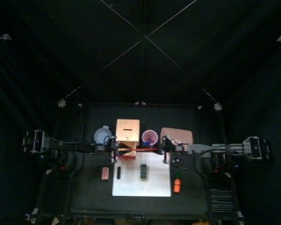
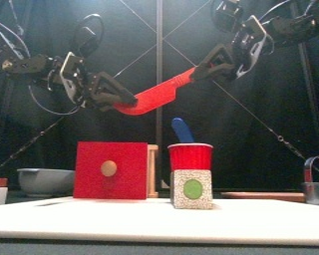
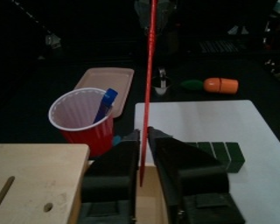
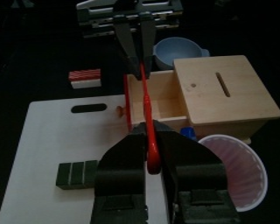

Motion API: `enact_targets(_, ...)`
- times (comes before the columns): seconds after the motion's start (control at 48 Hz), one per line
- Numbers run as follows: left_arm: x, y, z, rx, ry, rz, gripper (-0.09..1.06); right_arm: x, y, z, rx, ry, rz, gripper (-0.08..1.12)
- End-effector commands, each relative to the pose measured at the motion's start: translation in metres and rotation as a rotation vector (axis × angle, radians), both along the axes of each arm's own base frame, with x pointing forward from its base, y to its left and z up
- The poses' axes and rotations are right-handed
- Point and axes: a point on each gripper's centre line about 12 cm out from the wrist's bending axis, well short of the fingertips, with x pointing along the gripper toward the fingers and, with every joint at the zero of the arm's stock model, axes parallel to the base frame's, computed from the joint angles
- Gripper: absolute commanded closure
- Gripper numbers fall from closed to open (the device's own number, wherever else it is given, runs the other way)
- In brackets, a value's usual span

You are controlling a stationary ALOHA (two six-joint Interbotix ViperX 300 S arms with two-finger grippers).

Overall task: Place sushi on board then cut the sushi with the knife then place the pieces on the plate
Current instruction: Cut the sushi into 4 pieces

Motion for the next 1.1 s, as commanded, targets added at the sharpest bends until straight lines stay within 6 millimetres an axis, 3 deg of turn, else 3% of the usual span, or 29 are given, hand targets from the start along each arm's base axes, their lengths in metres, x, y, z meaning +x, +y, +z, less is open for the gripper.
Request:
enact_targets(0.021, 0.001, 0.001, 0.006, 0.0, -0.002, 0.003, 0.66, -0.002, 0.003, 0.001, 0.004, 0.004, 0.007, 0.64)
enact_targets(0.146, 0.002, -0.002, 0.006, 0.001, 0.009, -0.005, 0.66, -0.01, 0.015, -0.025, 0.023, 0.163, 0.027, 0.64)
enact_targets(0.312, 0.004, -0.032, -0.004, -0.004, 0.075, -0.096, 0.66, -0.016, 0.031, -0.053, 0.095, 0.352, 0.036, 0.64)
enact_targets(0.5, 0.013, -0.052, -0.018, -0.029, 0.12, -0.137, 0.66, -0.023, 0.049, -0.076, 0.158, 0.472, 0.056, 0.65)
enact_targets(0.833, 0.047, -0.067, -0.049, -0.024, 0.203, -0.17, 0.66, -0.039, 0.063, -0.099, 0.171, 0.545, 0.089, 0.65)
enact_targets(1.104, 0.054, -0.072, -0.065, 0.071, 0.339, -0.218, 0.66, -0.043, 0.065, -0.112, 0.157, 0.587, 0.098, 0.65)
